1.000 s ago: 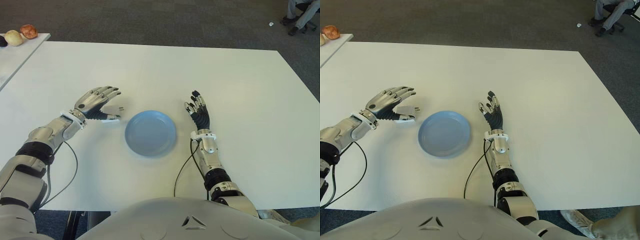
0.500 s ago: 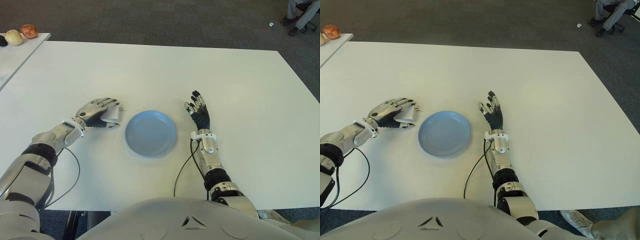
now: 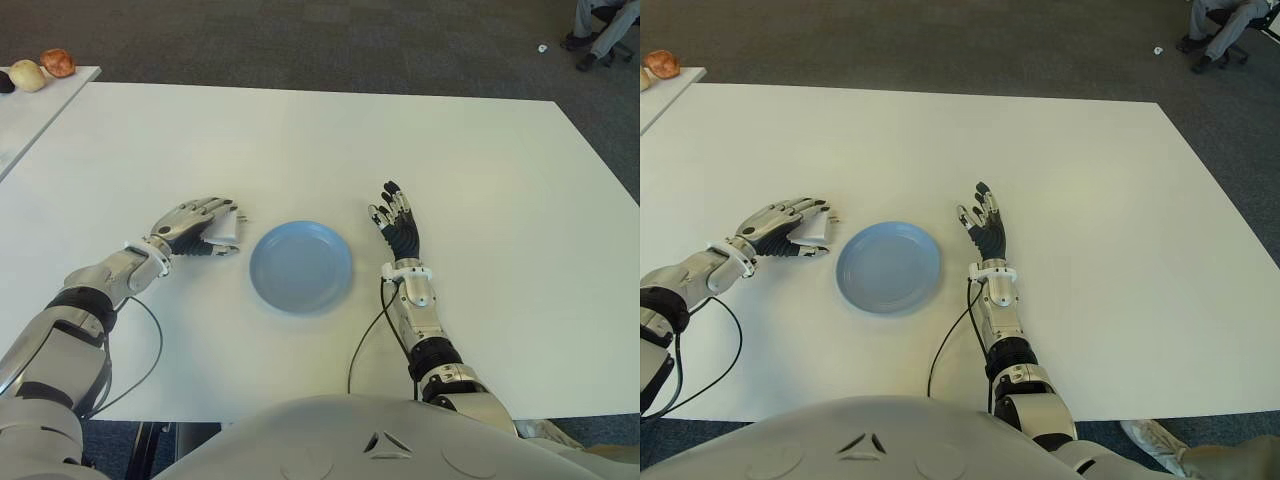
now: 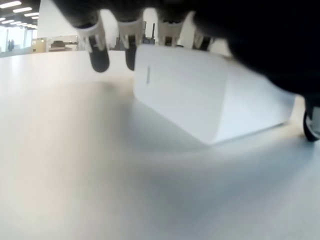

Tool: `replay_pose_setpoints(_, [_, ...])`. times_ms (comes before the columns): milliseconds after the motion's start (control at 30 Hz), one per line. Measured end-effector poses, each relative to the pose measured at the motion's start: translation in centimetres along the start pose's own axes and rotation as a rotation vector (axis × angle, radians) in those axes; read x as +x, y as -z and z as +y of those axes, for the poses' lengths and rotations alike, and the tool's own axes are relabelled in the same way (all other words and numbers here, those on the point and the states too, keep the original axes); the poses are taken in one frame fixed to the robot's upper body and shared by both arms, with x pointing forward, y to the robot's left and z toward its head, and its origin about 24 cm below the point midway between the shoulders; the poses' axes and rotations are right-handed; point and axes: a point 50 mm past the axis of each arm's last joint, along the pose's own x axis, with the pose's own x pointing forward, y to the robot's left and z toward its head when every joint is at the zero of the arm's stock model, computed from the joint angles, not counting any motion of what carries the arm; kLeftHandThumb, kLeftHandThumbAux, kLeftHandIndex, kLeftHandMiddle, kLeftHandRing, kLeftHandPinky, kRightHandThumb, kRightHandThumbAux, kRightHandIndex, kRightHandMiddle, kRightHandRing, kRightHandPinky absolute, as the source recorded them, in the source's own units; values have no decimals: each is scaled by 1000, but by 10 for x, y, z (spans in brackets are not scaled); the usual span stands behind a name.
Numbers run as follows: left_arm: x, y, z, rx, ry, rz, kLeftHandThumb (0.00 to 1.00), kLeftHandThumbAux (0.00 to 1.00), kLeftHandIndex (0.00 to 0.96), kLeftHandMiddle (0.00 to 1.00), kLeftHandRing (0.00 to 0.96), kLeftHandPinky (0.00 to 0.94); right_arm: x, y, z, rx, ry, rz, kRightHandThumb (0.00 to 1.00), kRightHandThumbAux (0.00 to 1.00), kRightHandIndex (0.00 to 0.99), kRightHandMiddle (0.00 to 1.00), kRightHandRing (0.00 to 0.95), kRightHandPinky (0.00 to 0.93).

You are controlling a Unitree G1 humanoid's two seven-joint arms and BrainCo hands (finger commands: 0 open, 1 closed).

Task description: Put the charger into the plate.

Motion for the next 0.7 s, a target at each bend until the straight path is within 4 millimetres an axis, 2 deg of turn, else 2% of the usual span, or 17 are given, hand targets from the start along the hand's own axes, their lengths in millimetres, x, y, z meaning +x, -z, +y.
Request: replay_pose_setpoints(700, [-1,-4,-3,18,12,-30,197,368,0,0,0,50,1,1,-1,13,-7,19,74,645,16,46,25,39])
